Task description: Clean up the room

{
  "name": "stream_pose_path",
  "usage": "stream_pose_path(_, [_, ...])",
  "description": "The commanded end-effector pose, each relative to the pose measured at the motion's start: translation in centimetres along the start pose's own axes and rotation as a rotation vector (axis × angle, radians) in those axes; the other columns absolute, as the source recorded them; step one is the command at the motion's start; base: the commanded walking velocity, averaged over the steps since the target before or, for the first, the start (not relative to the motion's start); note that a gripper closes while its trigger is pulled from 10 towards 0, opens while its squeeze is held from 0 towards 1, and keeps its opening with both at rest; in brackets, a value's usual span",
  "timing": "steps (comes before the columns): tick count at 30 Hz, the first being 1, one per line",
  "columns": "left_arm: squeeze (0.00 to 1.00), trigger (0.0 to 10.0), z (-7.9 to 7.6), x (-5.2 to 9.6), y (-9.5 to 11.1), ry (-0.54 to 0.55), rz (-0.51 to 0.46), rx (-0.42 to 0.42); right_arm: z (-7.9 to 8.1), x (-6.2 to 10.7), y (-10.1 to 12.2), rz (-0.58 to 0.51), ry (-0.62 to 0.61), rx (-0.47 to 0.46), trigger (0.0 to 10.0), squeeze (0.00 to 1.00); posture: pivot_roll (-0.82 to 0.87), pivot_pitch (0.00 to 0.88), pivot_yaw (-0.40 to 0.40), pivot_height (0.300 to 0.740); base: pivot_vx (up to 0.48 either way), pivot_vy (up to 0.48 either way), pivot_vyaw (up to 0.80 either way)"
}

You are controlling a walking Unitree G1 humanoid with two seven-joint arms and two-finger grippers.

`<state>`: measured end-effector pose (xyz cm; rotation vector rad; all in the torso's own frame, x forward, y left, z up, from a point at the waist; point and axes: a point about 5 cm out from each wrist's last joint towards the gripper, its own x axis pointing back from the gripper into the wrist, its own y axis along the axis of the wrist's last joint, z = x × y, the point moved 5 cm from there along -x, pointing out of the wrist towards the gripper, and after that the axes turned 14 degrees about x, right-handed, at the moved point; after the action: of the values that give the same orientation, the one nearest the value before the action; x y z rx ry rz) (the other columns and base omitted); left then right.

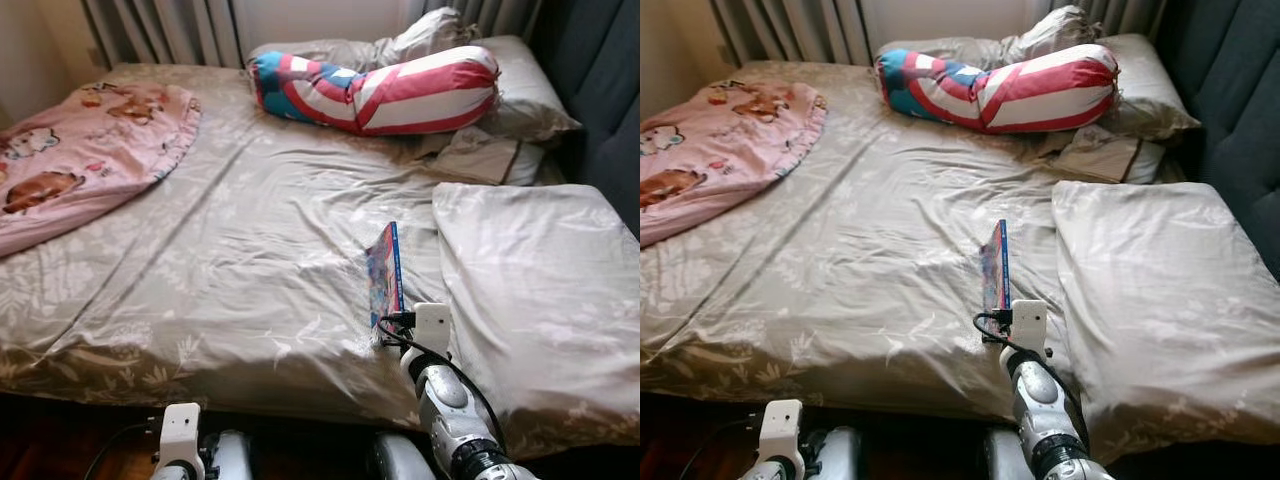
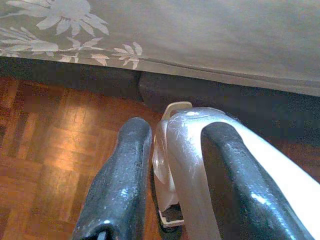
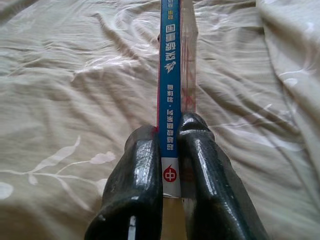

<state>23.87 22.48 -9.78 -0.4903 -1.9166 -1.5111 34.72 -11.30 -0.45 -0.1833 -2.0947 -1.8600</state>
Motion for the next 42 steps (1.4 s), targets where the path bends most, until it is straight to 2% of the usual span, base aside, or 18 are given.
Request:
stream_pose_path(1, [0.00, 10.0, 0.3, 0.4, -1.8, 0.009, 0.062, 0.002, 0.1, -0.3, 1.6, -0.067, 0.008, 0.010, 10.0, 0.00, -0.03, 0.067, -0.030, 0.613, 0.000, 0.000, 0.00])
stream_pose_path(3, [0.00, 10.0, 0.3, 0.4, -1.8, 0.008, 0.062, 0.001, 0.1, -0.3, 1.7, -0.071, 0.012, 0.004, 10.0, 0.00, -0.03, 0.068, -0.029, 0.613, 0.000, 0.000, 0.00])
stream_pose_path(5, [0.00, 10.0, 0.3, 0.4, -1.8, 0.001, 0.063, -0.010, 0.0, -0.3, 1.7, -0.076, 0.004, -0.070, 10.0, 0.00, -0.03, 0.070, -0.029, 0.613, 0.000, 0.000, 0.00])
stream_pose_path(8, [0.00, 10.0, 0.2, 0.4, -1.8, -0.001, 0.063, -0.015, -0.3, -0.3, 1.7, -0.072, -0.009, -0.082, 10.0, 0.00, -0.03, 0.072, -0.029, 0.613, 0.000, 0.000, 0.00])
stream_pose_path(12, [0.00, 10.0, 0.2, 0.4, -1.8, -0.002, 0.063, -0.015, -1.0, -0.3, 1.4, -0.054, -0.042, -0.156, 10.0, 0.00, -0.03, 0.073, -0.029, 0.613, 0.000, 0.000, 0.00])
stream_pose_path(37, [0.00, 10.0, 0.2, 0.4, -1.8, -0.005, 0.062, -0.014, -0.4, -0.3, 1.6, -0.065, -0.004, -0.165, 10.0, 0.00, -0.03, 0.076, -0.029, 0.613, 0.268, 0.000, 0.00])
stream_pose_path(42, [0.00, 10.0, 0.2, 0.4, -1.7, -0.006, 0.054, -0.010, -0.4, -0.3, 1.4, -0.059, -0.003, -0.169, 10.0, 0.00, -0.03, 0.077, -0.029, 0.613, 0.000, 0.000, 0.00])
